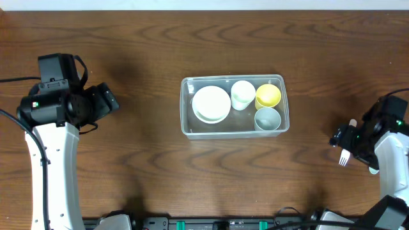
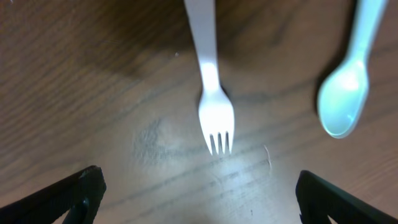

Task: Pack container
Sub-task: 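Lower the right gripper onto the white fork and grasp it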

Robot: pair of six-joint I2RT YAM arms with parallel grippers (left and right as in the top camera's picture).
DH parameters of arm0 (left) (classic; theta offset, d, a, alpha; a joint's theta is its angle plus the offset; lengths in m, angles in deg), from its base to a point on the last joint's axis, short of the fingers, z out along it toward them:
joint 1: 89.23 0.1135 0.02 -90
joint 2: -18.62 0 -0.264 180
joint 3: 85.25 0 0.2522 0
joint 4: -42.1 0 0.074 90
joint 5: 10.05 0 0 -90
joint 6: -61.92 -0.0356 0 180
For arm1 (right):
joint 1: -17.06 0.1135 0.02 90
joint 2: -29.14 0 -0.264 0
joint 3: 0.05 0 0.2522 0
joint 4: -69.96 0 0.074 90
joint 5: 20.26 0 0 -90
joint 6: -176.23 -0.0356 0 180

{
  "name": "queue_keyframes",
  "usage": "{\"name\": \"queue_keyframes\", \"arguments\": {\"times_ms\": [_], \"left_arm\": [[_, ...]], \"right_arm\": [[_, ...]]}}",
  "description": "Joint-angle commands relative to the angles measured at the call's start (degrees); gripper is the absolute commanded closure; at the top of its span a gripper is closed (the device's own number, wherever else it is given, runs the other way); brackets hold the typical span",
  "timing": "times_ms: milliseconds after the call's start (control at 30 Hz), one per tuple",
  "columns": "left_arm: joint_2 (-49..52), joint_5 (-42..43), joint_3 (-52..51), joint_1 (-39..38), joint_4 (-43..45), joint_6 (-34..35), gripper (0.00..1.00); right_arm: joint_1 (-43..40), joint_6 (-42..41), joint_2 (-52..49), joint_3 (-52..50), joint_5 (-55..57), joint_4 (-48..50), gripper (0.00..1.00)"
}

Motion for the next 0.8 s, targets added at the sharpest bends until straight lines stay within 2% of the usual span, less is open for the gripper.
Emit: {"name": "queue_keyframes", "arguments": {"times_ms": [0, 300, 767], "left_arm": [[0.2, 0.3, -0.2, 0.2, 0.4, 0.7, 0.05], [0.2, 0.3, -0.2, 0.2, 0.5, 0.7, 0.05], [0.2, 0.3, -0.2, 0.2, 0.5, 0.7, 0.05]], "right_arm": [[-0.3, 3.3, -1.2, -3.1, -1.3, 3.0, 0.01], [-0.3, 3.3, -10.0, -5.2, -0.9, 8.1, 0.01], [-0.3, 4.5, -15.4, -5.2, -0.9, 11.6, 0.02]]}}
